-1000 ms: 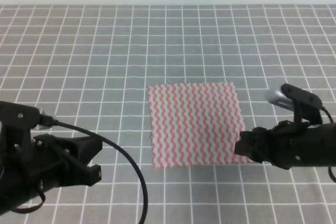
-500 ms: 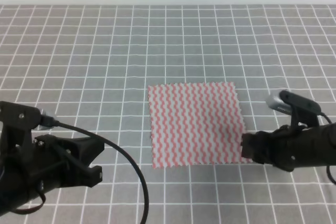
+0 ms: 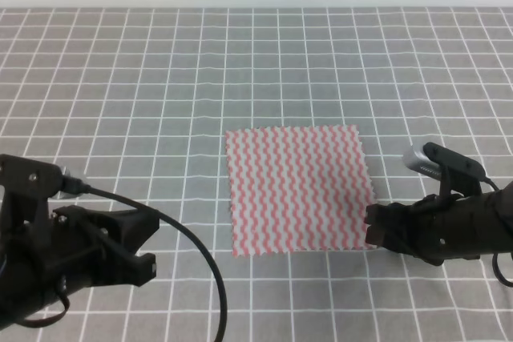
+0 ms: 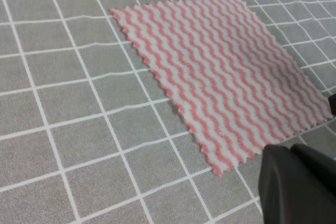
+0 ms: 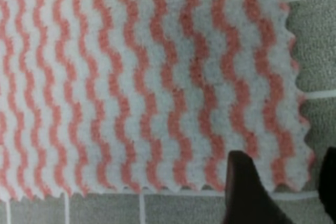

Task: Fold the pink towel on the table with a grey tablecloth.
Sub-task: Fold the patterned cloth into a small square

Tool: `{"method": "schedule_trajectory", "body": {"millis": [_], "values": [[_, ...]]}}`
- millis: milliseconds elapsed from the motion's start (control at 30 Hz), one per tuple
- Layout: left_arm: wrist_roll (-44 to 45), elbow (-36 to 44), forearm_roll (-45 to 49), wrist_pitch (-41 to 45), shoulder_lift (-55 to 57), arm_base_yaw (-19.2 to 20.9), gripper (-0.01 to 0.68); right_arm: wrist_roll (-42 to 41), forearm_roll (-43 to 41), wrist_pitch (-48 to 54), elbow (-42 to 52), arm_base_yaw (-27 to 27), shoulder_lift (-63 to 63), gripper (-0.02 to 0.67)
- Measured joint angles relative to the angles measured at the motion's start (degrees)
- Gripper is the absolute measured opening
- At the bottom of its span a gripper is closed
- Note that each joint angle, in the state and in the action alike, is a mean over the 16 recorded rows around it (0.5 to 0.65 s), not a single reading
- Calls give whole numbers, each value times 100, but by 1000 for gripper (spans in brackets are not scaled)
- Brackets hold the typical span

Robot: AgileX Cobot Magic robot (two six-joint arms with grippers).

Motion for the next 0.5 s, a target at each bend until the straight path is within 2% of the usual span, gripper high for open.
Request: {"method": "schedule_trajectory", "body": {"millis": [500], "values": [[3,0,0,-56,0,-4,-3,-8,-9,63,-168,0,58,291]]}}
